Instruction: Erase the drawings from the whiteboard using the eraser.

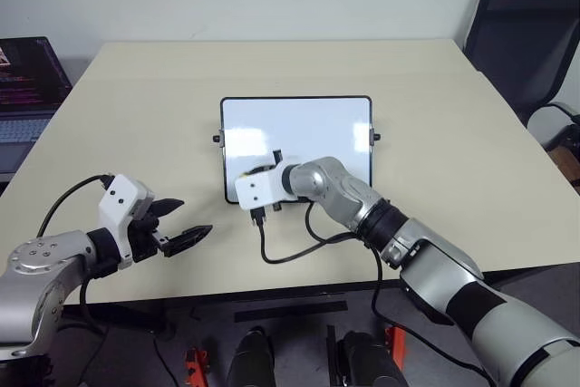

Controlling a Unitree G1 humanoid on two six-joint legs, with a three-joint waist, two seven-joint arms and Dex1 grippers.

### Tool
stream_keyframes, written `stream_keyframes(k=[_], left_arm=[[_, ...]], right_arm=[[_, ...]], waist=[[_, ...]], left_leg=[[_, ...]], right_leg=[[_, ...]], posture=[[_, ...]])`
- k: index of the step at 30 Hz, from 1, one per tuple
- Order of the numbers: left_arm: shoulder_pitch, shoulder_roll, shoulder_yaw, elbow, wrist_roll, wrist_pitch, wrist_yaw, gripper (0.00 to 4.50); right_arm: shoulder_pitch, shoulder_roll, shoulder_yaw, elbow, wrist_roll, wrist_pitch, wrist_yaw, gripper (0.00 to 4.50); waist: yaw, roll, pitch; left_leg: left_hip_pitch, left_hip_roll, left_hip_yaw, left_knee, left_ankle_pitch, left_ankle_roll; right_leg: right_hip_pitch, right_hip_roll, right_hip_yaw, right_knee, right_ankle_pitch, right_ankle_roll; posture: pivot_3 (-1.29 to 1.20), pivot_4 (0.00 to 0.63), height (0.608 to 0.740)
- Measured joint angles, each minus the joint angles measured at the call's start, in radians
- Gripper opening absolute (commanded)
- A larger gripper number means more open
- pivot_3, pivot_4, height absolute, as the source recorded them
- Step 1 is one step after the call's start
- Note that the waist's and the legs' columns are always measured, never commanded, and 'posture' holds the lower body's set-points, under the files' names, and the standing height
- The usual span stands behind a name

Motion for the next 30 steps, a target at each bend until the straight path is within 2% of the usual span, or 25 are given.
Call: stream_keyframes(k=[6,10,14,17,21,25,27,30], left_arm=[[-0.005,0.0,-0.003,0.001,0.0,-0.002,-0.007,4.5],[-0.007,0.0,-0.008,0.001,0.0,-0.002,-0.007,4.5],[-0.01,-0.001,-0.011,-0.016,-0.005,-0.002,-0.004,4.5],[-0.026,-0.001,-0.022,-0.065,-0.008,0.001,0.002,4.5],[-0.085,0.0,-0.074,-0.126,-0.013,0.01,0.001,4.5],[-0.237,-0.002,-0.207,-0.135,-0.009,0.015,-0.026,4.5],[-0.33,-0.02,-0.29,-0.119,0.001,0.001,-0.056,4.5],[-0.473,-0.066,-0.432,-0.038,0.041,-0.046,-0.129,4.5]], right_arm=[[-0.056,0.027,-0.077,0.106,0.006,-0.003,-0.202,1.09],[-0.02,0.024,-0.144,0.068,0.059,0.016,-0.182,1.09],[0.158,0.007,-0.264,-0.222,0.195,0.172,-0.09,1.09],[0.274,-0.03,-0.388,-0.553,0.3,0.397,-0.033,1.09],[0.407,-0.114,-0.538,-0.9,0.385,0.696,-0.011,1.09],[0.571,-0.194,-0.644,-1.087,0.405,0.922,-0.047,1.09],[0.644,-0.233,-0.661,-1.125,0.406,0.956,-0.066,1.09],[0.744,-0.222,-0.688,-1.154,0.427,0.974,-0.108,1.09]], waist=[[0.004,0.0,0.0],[0.006,-0.001,0.0],[0.01,-0.001,0.0],[0.015,-0.001,0.0],[0.017,-0.001,0.0],[0.014,-0.001,0.0],[0.011,-0.001,0.0],[0.005,-0.001,0.0]], left_leg=[[0.0,0.0,0.0,0.0,0.002,-0.001],[0.0,0.0,0.0,0.001,0.003,0.0],[-0.004,0.0,0.0,-0.001,0.003,0.0],[-0.005,0.0,-0.001,-0.001,0.001,-0.002],[-0.004,-0.001,-0.001,0.0,0.001,-0.003],[-0.003,-0.001,0.0,0.001,0.002,-0.002],[-0.003,-0.001,0.0,0.001,0.002,-0.001],[-0.003,-0.001,0.001,0.002,0.002,-0.001]], right_leg=[[-0.001,-0.001,0.0,-0.001,-0.001,-0.001],[0.001,-0.001,0.0,-0.001,-0.001,-0.002],[-0.002,0.0,-0.001,-0.001,0.002,0.001],[-0.002,0.0,-0.002,-0.001,0.002,0.001],[0.0,-0.001,-0.002,-0.002,0.001,0.001],[0.0,-0.001,0.0,-0.002,-0.001,0.006],[0.0,-0.001,0.001,-0.002,-0.001,0.007],[0.0,0.0,0.002,-0.002,0.0,0.008]], posture=[[0.0,0.15,0.74],[0.0,0.15,0.74],[0.0,0.15,0.74],[0.0,0.15,0.74],[0.0,0.15,0.74],[0.0,0.15,0.74],[0.0,0.15,0.74],[0.0,0.15,0.74]])
